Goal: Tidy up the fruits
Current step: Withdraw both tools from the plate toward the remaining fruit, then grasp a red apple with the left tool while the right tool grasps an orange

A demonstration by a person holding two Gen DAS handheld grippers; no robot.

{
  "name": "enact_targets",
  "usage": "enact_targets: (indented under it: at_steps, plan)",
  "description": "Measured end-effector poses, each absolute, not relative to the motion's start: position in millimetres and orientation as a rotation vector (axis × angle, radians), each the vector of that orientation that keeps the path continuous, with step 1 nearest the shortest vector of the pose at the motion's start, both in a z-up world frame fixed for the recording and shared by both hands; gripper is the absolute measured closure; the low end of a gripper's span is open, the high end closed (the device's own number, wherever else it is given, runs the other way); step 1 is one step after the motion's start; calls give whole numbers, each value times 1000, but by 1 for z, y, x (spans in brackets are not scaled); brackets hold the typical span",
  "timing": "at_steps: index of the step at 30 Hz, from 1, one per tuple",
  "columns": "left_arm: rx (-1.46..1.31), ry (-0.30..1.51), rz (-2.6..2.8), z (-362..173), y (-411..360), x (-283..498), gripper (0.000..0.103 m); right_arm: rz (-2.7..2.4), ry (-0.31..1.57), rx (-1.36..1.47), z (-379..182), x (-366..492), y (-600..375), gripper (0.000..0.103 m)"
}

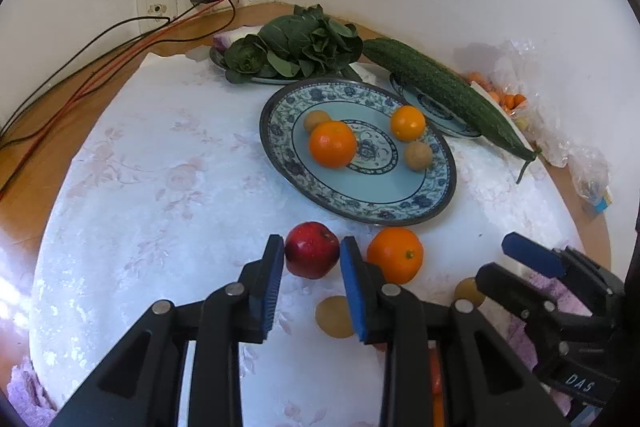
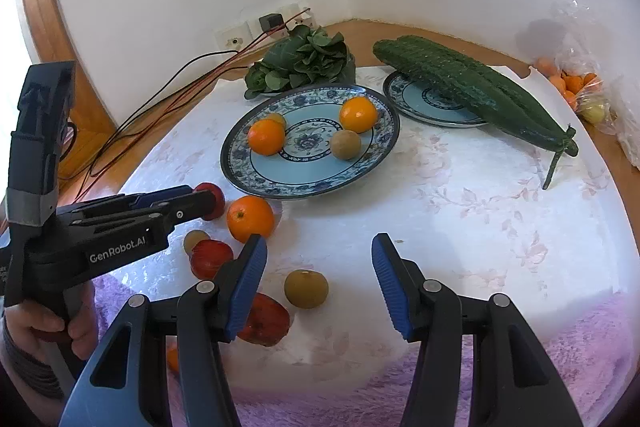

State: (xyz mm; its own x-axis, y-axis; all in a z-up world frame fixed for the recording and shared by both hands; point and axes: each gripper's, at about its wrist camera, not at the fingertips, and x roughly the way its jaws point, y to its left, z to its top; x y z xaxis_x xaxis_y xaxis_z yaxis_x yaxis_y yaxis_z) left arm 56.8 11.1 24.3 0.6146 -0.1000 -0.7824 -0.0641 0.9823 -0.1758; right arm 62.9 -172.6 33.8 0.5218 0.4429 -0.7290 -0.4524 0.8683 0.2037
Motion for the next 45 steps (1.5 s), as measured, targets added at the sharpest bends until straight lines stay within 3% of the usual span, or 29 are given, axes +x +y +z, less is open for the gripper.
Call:
enact_targets:
  at_steps: [3, 30, 33, 38, 45]
  plan:
    - [-211, 924, -38, 20, 11, 61, 69, 539, 873, -15, 34, 62, -171, 47]
    - [-273, 879, -15, 13, 35, 49, 69, 565, 935, 22, 13, 82, -122, 47]
    - [-284, 880, -17, 13, 36, 48, 69, 579, 940, 29, 12, 84, -120, 51]
    - [-291, 878, -15, 13, 38, 47, 69, 611, 937, 14, 13, 82, -112, 67]
    - [-296, 878, -16, 13, 39, 48, 69, 620, 928, 1, 13, 82, -110, 69]
